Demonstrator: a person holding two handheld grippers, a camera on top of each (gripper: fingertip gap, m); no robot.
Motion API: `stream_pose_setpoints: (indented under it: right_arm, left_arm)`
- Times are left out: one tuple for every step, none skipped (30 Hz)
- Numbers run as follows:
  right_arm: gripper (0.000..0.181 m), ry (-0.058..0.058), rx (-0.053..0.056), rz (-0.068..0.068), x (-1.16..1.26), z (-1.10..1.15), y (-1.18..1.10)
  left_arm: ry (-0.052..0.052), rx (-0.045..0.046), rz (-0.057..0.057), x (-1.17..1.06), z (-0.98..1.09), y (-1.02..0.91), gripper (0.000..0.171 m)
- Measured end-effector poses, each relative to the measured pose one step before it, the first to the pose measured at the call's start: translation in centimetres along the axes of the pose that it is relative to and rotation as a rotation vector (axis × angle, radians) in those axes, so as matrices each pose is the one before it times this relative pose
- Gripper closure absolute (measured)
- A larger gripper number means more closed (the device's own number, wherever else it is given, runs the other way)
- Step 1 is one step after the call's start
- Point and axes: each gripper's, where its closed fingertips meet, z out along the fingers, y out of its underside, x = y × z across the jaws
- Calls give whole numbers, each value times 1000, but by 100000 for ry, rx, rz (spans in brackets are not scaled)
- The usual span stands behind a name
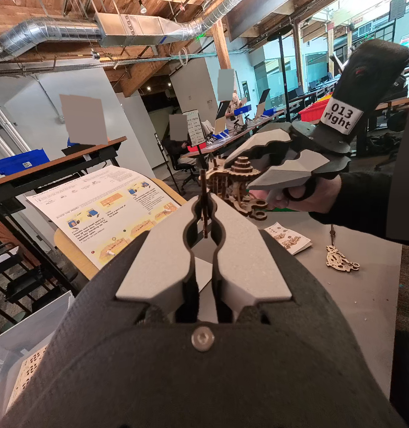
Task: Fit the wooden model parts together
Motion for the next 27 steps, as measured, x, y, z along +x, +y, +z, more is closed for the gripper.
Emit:
stream_pose_setpoints:
  right_arm:
    - [157,389,330,-491,-28,75,5]
    - [157,130,212,-336,-80,106,2]
    - [157,-158,-312,-92,-91,125,84]
    - [157,304,-507,-473,10,96,127]
    - [157,386,-71,-395,56,34,63]
    - [157,-115,244,429,43,-14,1]
    - [157,-202,-90,596,63,-27,57]
    - [157,-85,-317,129,65,-43,91]
    - [157,-219,-187,206,51,-41,66]
    - [157,-310,60,397,24,-34,41]
    - [157,-188,42,293,26,-26,29]
    - [157,24,-112,132,53,-12,33]
    - [157,9,-265,389,56,8,40]
    - [157,-37,81,233,27,-9,-42]
    - [157,-392,149,430,-23,3,-40]
    - [157,-338,-191,327,-20,7,4]
    - [157,-82,-431,42,25,19,48]
    - [157,-72,-547,-170,11,9,67]
    - [157,185,-72,-350,32,-4,-3]
    - [157,575,141,-387,48,6,-13]
    - [157,917,5,-446,25,54,38]
    - [157,1040,-437,-488,-1,90,105]
    - [157,1620,-412,-979,23,83,57]
    - [157,2007,-224,-1212,39,70,-16]
    - [157,1911,-165,-1139,27,80,-46]
    - [157,1946,-125,-1210,46,64,-24]
    - [157,2025,19,-934,109,34,-14]
  left_arm:
    - [-110,16,-446,-6,26,29,171]
    - [161,287,-681,18,27,0,171]
    - [-15,40,-144,13,25,38,171]
    - [-547,-63,134,-76,27,51,171]
    - [-216,351,-195,-34,3,-3,171]
    - [119,211,-448,4,17,7,171]
    - [-335,-17,-13,-68,11,22,171]
    - [-699,192,288,-104,-16,-14,171]
    - [-265,491,53,-37,-25,-67,171]
    - [264,164,-142,26,0,-28,171]
    - [98,-53,4,10,10,10,171]
    - [-134,249,-13,-16,-6,-28,171]
    - [-104,262,88,-19,7,-18,171]
    - [-22,121,-39,-12,-7,6,171]
    - [-28,127,-80,-16,-16,-26,171]
    - [-169,113,225,-19,-15,-26,171]
    - [-306,9,474,-1,-6,-17,171]
    - [-284,15,682,13,2,-26,171]
    - [-247,144,210,17,-5,-46,171]
    - [-121,168,-296,35,17,-44,171]
    - [-206,-114,-111,-3,17,24,171]
    - [-770,-133,138,-99,-19,43,171]
    - [-460,194,-337,-88,-15,17,171]
    - [-463,513,-821,-86,-21,-32,171]
    - [-476,360,-613,-69,-17,-10,171]
    - [-430,320,-229,-37,7,-7,171]
    - [-928,315,-249,-81,4,-4,171]
